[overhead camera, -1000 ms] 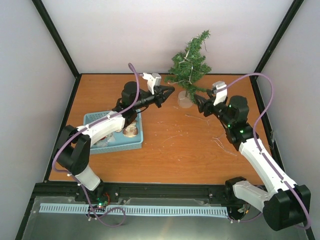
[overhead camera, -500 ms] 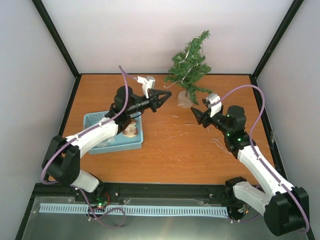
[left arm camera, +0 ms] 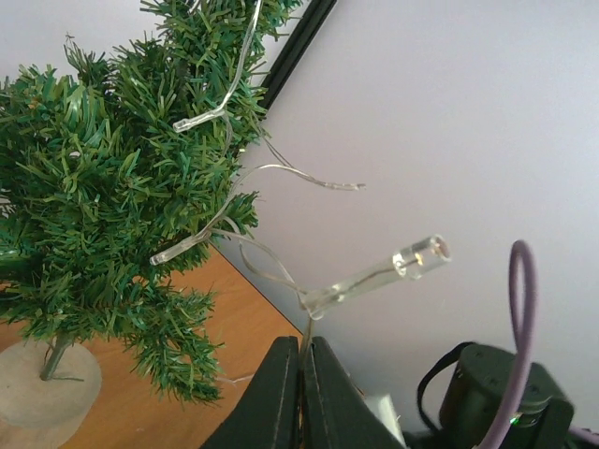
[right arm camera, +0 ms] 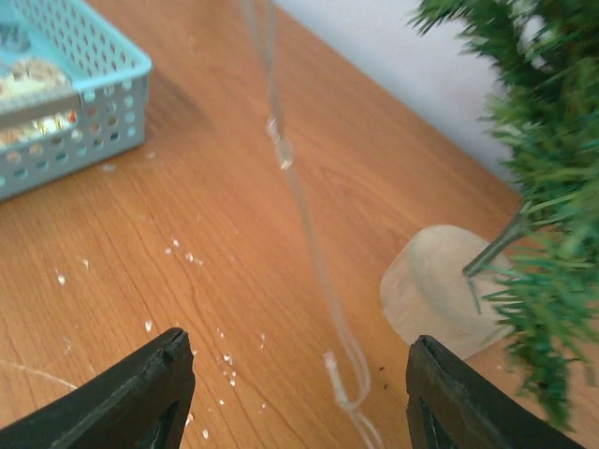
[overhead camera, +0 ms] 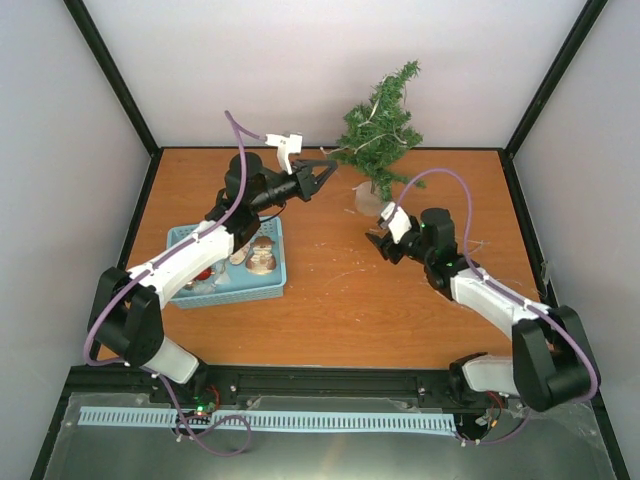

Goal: Decorate the small christmas tree
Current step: Wrap the decoration item around the Christmas tree.

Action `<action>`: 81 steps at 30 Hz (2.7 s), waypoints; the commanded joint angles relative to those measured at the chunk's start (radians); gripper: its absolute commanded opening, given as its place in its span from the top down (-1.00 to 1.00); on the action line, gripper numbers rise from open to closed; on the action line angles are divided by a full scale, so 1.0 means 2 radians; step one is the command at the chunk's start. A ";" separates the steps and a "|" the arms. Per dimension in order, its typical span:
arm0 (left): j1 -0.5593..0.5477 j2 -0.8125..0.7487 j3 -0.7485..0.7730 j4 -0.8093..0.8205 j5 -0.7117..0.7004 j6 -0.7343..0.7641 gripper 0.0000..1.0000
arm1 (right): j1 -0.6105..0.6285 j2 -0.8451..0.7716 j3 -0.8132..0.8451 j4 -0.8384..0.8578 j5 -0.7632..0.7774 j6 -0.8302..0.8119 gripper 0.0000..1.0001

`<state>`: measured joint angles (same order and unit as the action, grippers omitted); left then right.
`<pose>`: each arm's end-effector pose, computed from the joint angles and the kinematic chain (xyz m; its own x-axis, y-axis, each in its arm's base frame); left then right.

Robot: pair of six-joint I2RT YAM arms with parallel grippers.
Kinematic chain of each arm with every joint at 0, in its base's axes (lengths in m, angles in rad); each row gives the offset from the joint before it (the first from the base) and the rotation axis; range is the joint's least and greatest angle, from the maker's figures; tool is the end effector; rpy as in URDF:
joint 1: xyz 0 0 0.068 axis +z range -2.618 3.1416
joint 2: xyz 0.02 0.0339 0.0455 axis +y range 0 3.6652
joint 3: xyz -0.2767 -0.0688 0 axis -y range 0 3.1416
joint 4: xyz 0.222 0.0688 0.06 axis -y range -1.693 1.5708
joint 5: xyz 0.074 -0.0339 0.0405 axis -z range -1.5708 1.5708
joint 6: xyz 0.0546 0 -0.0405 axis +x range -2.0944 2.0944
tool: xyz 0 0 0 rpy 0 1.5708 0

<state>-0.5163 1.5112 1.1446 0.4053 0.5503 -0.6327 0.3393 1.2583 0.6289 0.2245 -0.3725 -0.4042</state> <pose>0.2927 -0.1990 0.3708 -0.4904 -0.3012 -0.8178 0.7257 0.3785 -0.5746 0.2428 0.1068 0.2454 -0.0956 -0.4222 -0.9015 -0.7211 0.6536 -0.2297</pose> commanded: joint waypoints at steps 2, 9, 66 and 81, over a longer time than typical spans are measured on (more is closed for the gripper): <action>0.005 0.007 0.037 -0.028 -0.011 -0.012 0.99 | 0.014 0.037 -0.010 0.046 0.026 -0.070 -0.26; 0.009 0.004 0.044 -0.039 -0.028 -0.010 0.99 | 0.014 0.079 -0.005 -0.005 0.101 -0.136 -0.26; 0.095 0.100 0.086 -0.029 -0.001 -0.048 0.98 | 0.064 -0.106 0.211 -0.119 0.158 -0.260 0.94; 0.096 0.033 0.020 -0.068 -0.015 0.076 0.01 | 0.059 0.013 0.399 -0.225 0.106 -0.248 0.94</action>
<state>-0.3325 1.6634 1.2407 0.2821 0.5308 -0.5747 0.4587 1.2720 1.3651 -0.1902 -0.1005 -0.9173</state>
